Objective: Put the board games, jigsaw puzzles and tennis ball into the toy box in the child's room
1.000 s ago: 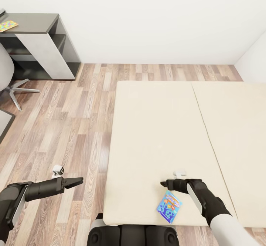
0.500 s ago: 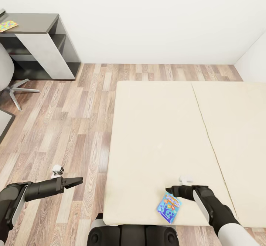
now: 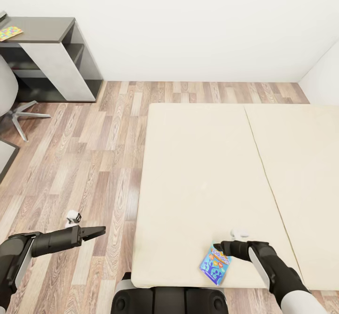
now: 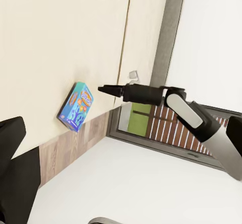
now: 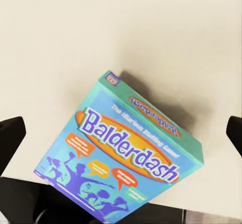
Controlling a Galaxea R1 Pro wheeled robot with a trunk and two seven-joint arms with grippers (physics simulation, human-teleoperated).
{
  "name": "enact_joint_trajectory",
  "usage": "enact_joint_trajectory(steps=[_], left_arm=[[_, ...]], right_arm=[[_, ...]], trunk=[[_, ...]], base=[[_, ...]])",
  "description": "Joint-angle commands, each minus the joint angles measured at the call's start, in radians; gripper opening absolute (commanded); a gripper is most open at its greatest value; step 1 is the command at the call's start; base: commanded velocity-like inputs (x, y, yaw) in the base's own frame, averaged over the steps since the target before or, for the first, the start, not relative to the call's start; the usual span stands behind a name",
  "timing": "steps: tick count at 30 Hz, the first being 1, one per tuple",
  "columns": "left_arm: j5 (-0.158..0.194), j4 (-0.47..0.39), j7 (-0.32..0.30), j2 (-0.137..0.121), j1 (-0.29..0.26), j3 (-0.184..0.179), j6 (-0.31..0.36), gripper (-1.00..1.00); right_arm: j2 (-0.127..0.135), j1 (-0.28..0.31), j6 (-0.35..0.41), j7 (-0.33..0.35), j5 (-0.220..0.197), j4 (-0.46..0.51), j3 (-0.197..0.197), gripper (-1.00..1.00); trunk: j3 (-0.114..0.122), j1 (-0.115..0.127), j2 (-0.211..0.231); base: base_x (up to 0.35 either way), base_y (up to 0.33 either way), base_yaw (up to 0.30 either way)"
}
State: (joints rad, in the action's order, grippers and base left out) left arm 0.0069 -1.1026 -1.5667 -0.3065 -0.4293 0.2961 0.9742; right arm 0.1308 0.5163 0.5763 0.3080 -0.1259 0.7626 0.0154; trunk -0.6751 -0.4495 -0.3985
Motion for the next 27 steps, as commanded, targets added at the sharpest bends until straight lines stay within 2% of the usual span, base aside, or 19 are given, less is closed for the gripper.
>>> enact_joint_trajectory(steps=[1, 17, 27], left_arm=[[-0.001, 0.0, -0.004, 0.0, 0.0, 0.0, 0.011, 1.0], [-0.001, 0.0, -0.004, 0.001, 0.0, -0.002, 0.011, 1.0], [-0.001, 0.0, -0.004, 0.001, 0.0, -0.001, 0.011, 1.0]], right_arm=[[0.001, -0.009, 0.005, -0.002, -0.009, 0.001, 0.0, 1.0], [-0.005, -0.028, 0.001, -0.001, -0.009, -0.022, -0.002, 1.0], [-0.015, -0.028, -0.003, -0.003, -0.009, -0.111, -0.006, 1.0]], trunk=[[-0.001, -0.001, -0.002], [-0.001, -0.001, -0.002], [-0.001, -0.001, -0.002]], base=[[0.0, 0.0, 0.0], [0.0, 0.0, 0.0], [0.0, 0.0, 0.0]])
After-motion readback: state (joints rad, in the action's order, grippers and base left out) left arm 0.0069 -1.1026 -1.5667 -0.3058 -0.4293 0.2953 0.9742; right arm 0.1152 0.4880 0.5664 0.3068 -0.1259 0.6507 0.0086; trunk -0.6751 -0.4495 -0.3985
